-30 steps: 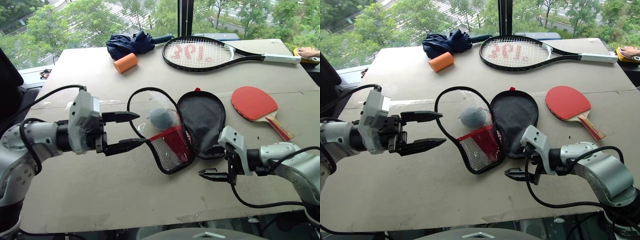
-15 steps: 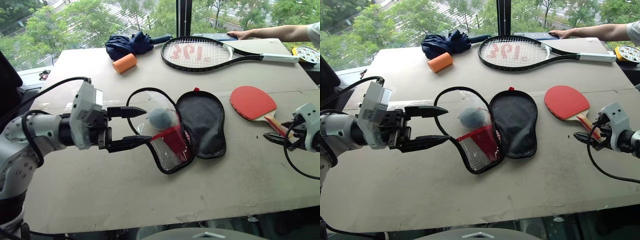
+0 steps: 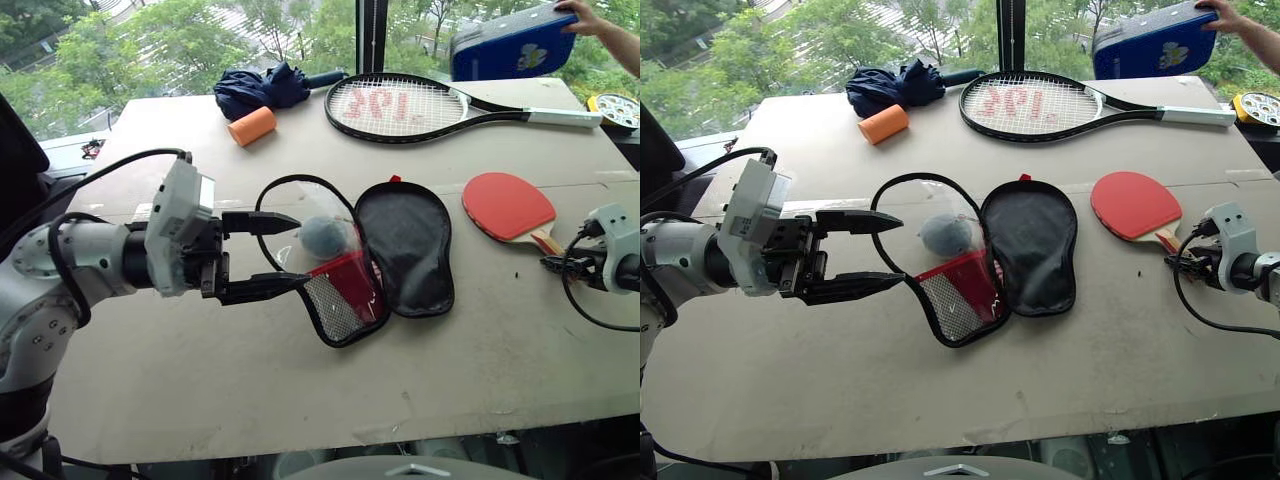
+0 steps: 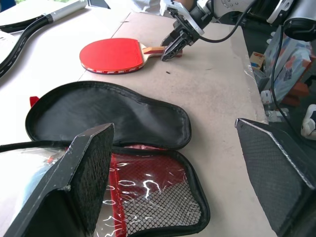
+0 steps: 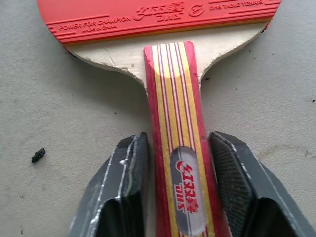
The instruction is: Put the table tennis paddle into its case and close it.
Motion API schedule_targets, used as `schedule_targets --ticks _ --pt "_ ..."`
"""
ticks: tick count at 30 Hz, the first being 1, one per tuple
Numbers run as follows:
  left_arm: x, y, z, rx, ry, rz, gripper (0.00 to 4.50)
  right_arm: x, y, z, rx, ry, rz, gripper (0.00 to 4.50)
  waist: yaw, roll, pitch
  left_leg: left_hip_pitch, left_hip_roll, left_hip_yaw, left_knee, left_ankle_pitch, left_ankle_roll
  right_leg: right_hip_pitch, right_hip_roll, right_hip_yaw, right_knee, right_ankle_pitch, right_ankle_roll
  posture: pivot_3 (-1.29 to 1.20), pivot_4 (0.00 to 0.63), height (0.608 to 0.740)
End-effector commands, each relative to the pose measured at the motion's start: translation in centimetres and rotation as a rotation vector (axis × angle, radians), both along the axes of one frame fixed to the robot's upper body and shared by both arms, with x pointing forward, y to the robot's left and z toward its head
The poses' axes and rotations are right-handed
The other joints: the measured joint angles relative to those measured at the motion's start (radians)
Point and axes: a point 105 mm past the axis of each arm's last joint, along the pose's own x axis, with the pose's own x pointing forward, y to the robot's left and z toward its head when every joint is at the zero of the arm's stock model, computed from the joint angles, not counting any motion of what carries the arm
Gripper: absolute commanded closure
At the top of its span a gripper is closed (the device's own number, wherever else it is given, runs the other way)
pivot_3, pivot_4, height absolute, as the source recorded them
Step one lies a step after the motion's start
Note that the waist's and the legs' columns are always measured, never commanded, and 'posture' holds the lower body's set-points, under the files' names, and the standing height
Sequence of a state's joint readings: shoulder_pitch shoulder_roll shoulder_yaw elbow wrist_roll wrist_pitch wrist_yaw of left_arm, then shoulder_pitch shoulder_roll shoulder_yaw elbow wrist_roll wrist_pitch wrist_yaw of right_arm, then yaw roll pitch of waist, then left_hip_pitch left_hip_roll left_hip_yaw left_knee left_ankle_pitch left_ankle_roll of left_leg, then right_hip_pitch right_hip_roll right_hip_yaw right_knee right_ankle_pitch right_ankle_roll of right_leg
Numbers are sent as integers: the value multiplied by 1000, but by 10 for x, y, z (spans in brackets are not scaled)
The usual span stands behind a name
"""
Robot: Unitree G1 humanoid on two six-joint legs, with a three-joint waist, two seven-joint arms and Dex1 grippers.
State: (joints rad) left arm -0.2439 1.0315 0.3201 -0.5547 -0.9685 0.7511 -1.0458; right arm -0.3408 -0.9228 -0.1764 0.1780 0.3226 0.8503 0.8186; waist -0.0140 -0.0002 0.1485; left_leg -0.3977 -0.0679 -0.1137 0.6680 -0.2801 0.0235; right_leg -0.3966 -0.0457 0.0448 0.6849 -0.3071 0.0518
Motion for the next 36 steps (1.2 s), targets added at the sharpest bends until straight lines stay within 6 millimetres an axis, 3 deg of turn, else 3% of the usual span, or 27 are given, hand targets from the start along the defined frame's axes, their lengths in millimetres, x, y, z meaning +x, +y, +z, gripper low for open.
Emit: schedule_targets --ticks 1,7,12,15,19,22,26,33,36 --pt "-2 1 4 6 -38 1 512 0 7 24 31 -60 12 3588 0 0 0 0 0 0 0 0 0 0 0 0 0 0 0 0 150 740" --pt "0 2 3 10 -38 2 512 -2 7 32 111 -38 -108 3588 1 0 0 0 0 0 0 0 0 0 0 0 1 0 0 0 150 740" --pt "2 6 1 21 -39 7 512 -10 63 64 209 -93 37 3588 -3 1 0 -1 0 0 0 0 0 -1 0 1 2 0 0 0 150 740" --pt "3 7 1 21 -40 8 512 -24 102 70 215 -79 167 3588 -6 1 1 -1 0 1 0 0 0 -3 1 2 3 0 0 0 150 740" --pt "5 6 0 23 -44 4 512 -36 137 65 221 -54 249 3588 2 1 0 -1 0 1 0 0 0 -3 0 1 3 0 0 0 150 740" --pt "6 6 0 24 -47 1 512 -41 152 53 199 -37 263 3588 4 1 0 -2 0 0 1 0 0 -3 0 1 3 0 0 0 150 740" --pt "5 7 -1 25 -47 1 512 -45 182 45 282 -87 240 3588 -3 0 0 -2 0 0 1 0 0 -4 0 0 4 0 0 0 150 740" --pt "8 6 -2 19 -52 -2 512 -48 210 27 370 -66 134 3588 -9 0 0 -2 0 0 1 0 -1 -6 0 1 6 0 0 0 150 740" --pt "8 6 -2 20 -54 -5 512 -44 213 20 368 -51 59 3588 -15 0 0 -2 0 0 1 1 -1 -6 0 0 8 0 0 0 150 740"
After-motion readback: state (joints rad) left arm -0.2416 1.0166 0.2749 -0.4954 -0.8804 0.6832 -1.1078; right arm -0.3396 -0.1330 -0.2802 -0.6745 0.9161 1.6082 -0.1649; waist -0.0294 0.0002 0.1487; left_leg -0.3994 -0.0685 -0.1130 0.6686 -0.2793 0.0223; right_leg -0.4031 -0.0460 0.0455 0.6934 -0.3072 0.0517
